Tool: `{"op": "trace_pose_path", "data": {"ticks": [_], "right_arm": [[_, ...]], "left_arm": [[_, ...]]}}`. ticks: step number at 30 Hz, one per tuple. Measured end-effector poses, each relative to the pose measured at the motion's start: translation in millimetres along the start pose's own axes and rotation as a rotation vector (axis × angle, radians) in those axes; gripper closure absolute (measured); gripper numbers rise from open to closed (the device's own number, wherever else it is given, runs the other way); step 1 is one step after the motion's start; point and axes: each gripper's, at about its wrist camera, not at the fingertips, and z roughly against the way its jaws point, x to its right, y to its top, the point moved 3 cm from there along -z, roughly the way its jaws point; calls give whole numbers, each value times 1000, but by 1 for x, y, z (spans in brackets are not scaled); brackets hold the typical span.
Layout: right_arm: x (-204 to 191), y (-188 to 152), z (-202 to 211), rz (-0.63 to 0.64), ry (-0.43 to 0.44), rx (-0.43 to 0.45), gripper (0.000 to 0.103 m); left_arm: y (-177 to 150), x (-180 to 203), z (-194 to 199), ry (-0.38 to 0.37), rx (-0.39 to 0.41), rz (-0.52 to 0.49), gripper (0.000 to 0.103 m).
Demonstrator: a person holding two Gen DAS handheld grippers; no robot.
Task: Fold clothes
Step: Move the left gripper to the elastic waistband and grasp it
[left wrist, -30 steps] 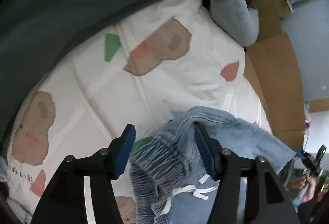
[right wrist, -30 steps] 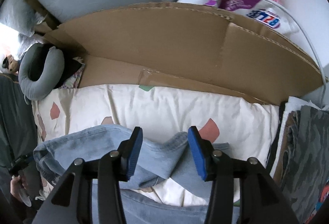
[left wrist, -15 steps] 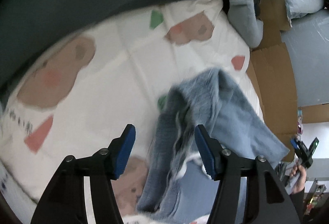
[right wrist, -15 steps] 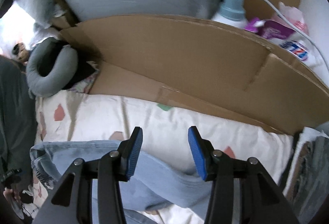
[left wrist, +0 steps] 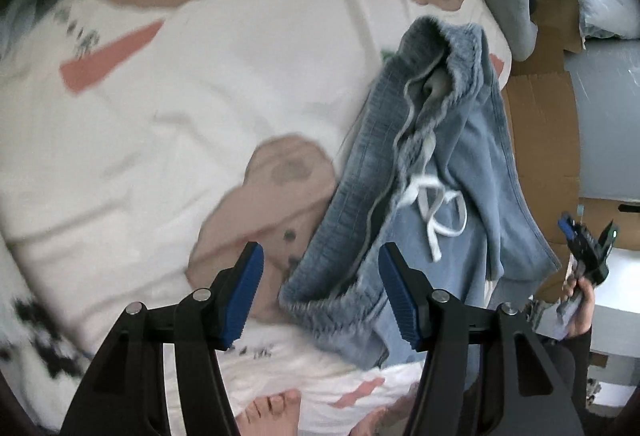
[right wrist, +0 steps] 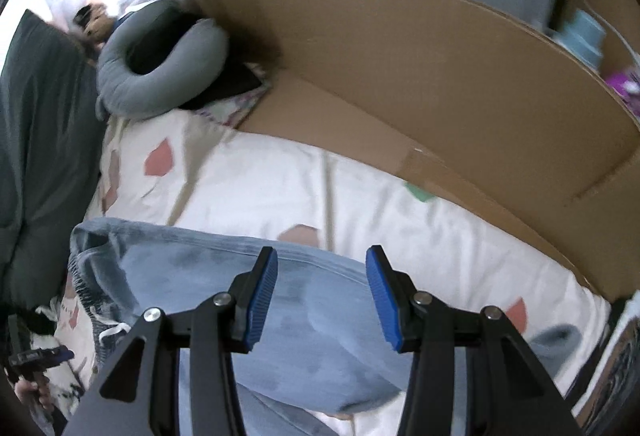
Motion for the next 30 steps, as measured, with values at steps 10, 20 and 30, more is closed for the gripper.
{"op": "trace_pose_path", "data": {"ticks": [10, 20, 30], "right_arm": [[-82, 17, -20, 196, 34, -15, 59], [-143, 22, -35, 309, 56, -47, 59], [-201, 20, -61, 444, 71, -65, 59]], "left_arm": [[-53, -15, -35, -151, -120, 79, 43], [-78, -12, -65, -234, -204, 87, 43], [-87, -30, -84, -265, -149, 156, 43]]}}
